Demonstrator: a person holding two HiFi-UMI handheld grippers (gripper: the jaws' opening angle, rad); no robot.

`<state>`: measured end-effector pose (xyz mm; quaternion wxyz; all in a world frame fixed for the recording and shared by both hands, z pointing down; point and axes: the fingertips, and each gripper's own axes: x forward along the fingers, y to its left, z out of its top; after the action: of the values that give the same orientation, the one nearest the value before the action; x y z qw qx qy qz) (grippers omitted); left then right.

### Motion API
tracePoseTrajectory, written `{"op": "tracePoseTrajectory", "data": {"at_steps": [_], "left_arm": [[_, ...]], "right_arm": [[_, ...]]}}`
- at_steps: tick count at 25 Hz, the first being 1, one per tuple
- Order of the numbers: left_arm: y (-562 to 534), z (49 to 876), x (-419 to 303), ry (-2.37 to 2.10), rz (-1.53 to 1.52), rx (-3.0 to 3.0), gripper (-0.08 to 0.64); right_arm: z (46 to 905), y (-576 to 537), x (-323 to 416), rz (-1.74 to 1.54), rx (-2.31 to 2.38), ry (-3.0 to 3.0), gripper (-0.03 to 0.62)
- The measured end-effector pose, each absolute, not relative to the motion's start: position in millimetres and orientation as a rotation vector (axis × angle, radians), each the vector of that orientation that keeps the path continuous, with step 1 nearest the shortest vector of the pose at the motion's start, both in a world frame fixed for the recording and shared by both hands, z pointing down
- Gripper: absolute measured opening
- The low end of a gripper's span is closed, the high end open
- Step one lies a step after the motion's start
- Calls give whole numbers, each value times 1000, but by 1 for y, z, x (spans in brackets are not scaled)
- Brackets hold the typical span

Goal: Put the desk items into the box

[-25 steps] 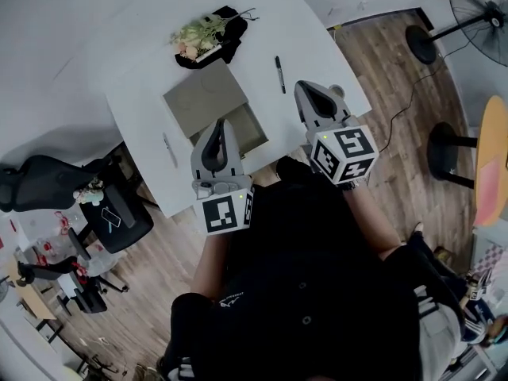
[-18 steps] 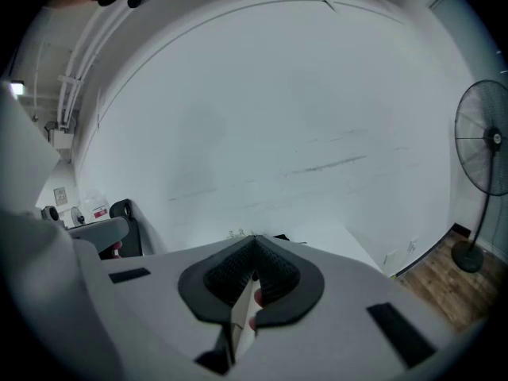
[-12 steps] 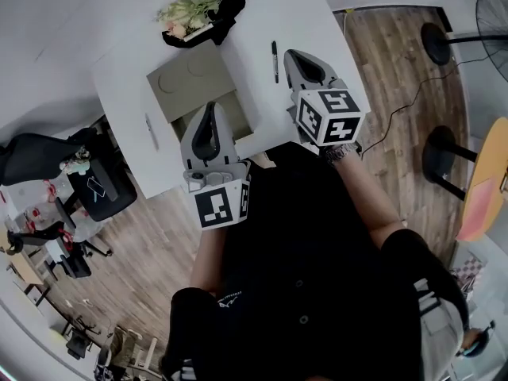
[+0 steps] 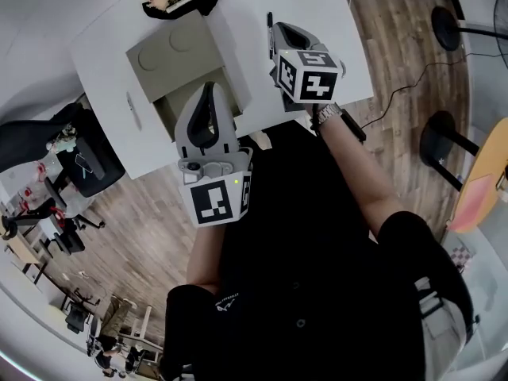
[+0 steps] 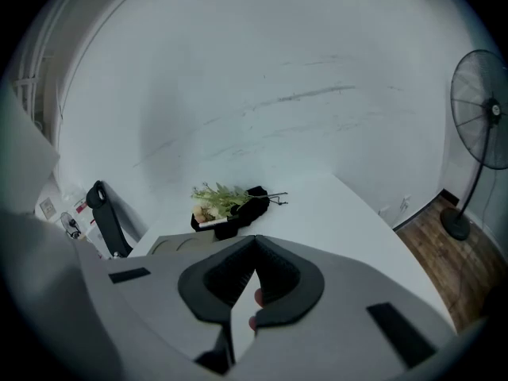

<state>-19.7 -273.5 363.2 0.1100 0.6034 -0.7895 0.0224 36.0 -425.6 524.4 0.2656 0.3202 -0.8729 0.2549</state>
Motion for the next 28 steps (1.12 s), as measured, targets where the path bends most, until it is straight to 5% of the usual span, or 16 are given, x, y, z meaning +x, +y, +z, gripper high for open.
{"op": "tracePoseTrajectory", "data": {"at_steps": [12, 16, 28], "left_arm": [[-282, 402, -30, -2285, 94, 1696, 8], [-287, 413, -29, -2277, 96, 1680, 8], [-282, 428, -37, -2274, 114, 1613, 8]], "right_arm": [[623, -415, 50, 696, 872, -2119, 0], [643, -411, 50, 716, 835, -2081, 84], [682, -404, 47, 680, 821, -1971, 106]]}}
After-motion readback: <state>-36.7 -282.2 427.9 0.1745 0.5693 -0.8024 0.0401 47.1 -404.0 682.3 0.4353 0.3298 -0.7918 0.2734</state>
